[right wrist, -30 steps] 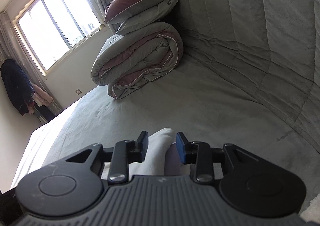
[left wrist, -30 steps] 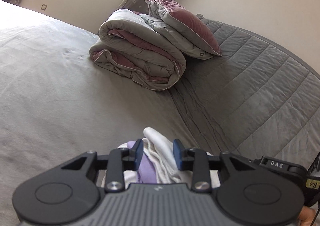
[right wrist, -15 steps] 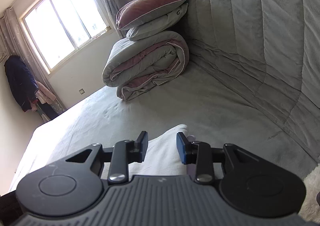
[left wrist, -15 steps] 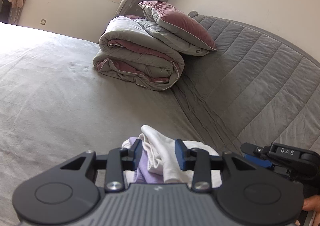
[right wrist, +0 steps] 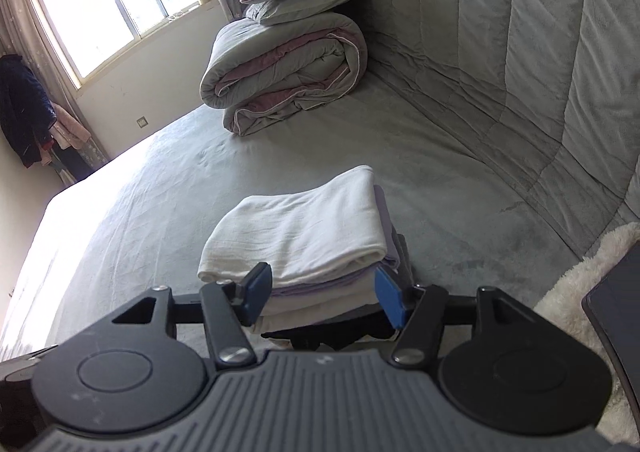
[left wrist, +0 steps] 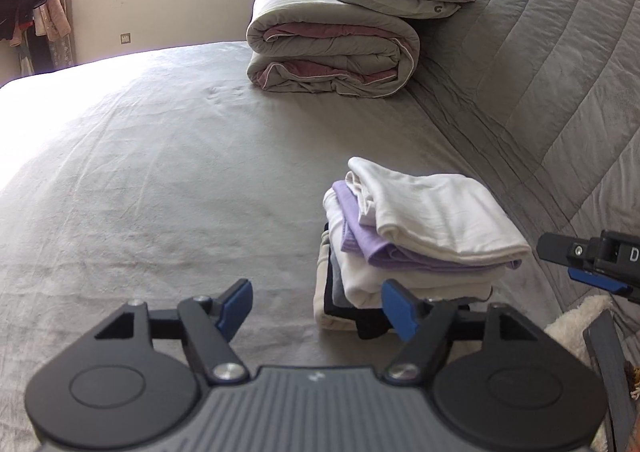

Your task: Fold clothes

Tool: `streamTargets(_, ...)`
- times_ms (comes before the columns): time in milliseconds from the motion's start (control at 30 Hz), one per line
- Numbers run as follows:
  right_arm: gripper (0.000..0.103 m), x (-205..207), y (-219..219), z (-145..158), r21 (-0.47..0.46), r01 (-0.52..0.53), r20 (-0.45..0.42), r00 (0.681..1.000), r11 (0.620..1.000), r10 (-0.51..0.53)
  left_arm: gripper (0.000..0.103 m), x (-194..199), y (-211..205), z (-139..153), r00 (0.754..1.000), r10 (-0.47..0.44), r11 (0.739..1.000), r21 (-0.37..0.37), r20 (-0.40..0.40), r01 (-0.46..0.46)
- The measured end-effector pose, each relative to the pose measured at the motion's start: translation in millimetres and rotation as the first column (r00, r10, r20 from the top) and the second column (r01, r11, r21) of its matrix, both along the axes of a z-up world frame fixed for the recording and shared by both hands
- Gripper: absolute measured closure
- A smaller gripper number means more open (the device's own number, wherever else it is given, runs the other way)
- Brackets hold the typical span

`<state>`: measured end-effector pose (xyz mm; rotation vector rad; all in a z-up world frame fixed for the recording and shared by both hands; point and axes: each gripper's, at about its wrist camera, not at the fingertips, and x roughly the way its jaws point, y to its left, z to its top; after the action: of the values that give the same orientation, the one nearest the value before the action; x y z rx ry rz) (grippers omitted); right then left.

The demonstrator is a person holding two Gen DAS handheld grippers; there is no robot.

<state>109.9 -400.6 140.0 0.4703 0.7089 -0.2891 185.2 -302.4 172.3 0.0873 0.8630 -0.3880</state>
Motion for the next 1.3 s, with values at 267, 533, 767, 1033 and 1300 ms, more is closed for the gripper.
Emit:
streamTargets(267,0.003,-16,-1,-9,0.095,0.048,-0.147,0.989,0.994,-0.034,0.001,-20,-12,1,0.996,-0.036,0.987,0.154,-0.077,0.048)
streamTargets(533,0.000,-30,7,-3,0.055,0.047,-0.216,0.976,0.997,-0.034,0.001,-29,-21,6,0.989,-0.045,0.983,0.171,-0.140,0.069)
streamTargets(767,0.000,-38,17,9,0.025,0.005,-0.229,0.973,1.000,0.001,0.001,-31,-17,8,0.988,-0.012,0.978,0.204,-0.157,0.044)
streamTargets(1033,0.000,-52,25,33,-0.013,-0.023,-0.204,0.979,1.000,0.020,0.001,-30,-1,15,0.971,0.052,0.991,0.129,-0.235,-0.022)
streamTargets(1300,0.000,-54,27,38,-0.018,-0.026,-0.193,0.981,0.999,0.022,0.001,-33,-4,18,0.968,0.035,0.991,0.132,-0.247,-0.002)
